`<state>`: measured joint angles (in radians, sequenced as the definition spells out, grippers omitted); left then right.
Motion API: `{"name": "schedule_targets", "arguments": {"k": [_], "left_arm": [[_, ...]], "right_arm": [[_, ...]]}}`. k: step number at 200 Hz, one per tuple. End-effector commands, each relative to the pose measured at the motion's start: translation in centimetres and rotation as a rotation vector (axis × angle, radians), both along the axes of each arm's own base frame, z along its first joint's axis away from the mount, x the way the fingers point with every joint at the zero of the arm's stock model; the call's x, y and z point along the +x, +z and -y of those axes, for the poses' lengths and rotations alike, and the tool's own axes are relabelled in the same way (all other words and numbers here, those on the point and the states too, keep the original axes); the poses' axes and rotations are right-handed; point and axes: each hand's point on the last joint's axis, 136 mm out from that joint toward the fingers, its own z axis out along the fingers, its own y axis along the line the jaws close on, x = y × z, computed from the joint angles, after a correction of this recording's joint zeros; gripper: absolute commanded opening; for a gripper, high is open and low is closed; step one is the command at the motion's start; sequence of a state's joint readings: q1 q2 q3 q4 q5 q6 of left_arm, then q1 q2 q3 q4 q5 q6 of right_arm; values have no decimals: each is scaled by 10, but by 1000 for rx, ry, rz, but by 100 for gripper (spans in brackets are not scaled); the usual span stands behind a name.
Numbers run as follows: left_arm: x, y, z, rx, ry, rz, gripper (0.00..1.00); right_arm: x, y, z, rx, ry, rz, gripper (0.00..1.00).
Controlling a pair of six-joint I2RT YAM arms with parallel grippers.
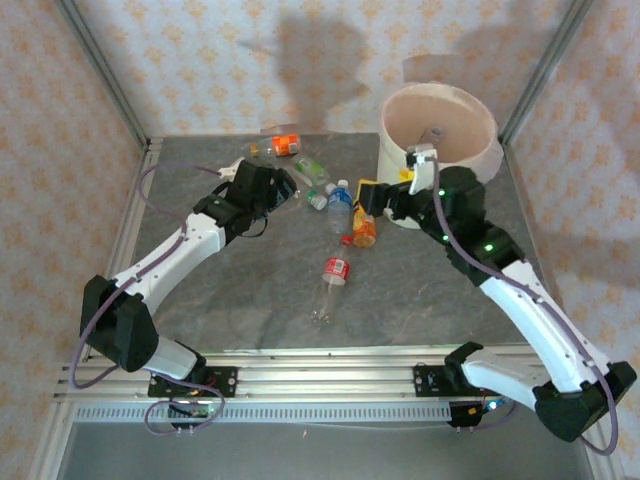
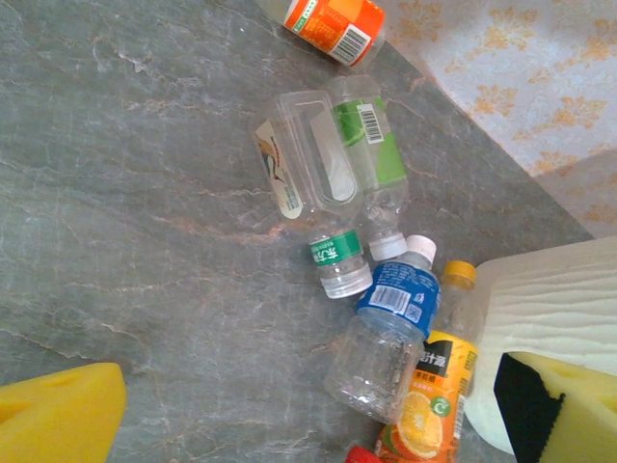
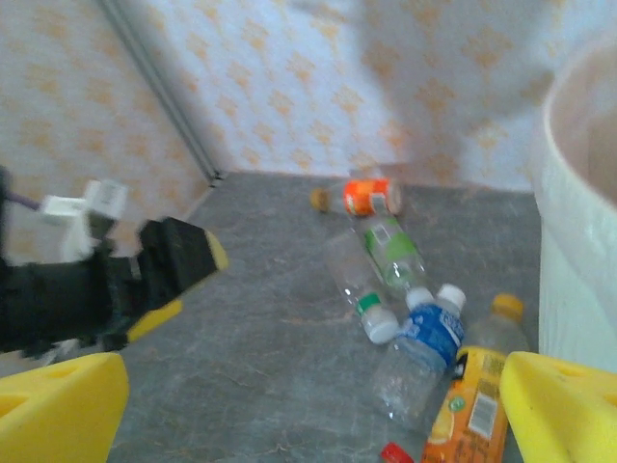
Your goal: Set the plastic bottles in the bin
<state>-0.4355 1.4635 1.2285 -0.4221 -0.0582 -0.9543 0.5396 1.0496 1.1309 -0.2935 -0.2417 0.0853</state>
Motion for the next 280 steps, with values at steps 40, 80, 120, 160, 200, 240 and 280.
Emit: {"name": "schedule_targets", "arguments": {"k": [40, 80, 120, 160, 200, 240, 280], "left_arm": [[1, -6, -4, -1, 11, -17, 100], [-1, -14, -9, 9, 26, -46, 100], [4, -20, -1, -8, 1, -75, 100], [-1, -26, 0, 4, -18, -110, 100], [-9, -34, -5, 14, -9, -128, 100], [-8, -35, -5, 20, -12, -133, 100], [-6, -35, -6, 34, -23, -146, 100]], "right_arm": [[9, -134, 21, -64, -370, -402, 98], [-23, -202, -23, 97, -324, -734, 96], [-58, -256, -67, -122, -170, -933, 96], [-62, -281, -68, -247, -193, -939, 95], [-49, -298, -71, -257, -224, -910, 90], [-32, -310, -80, -246, -254, -897, 82], [-19, -309, -79, -269, -276, -832, 56]]}}
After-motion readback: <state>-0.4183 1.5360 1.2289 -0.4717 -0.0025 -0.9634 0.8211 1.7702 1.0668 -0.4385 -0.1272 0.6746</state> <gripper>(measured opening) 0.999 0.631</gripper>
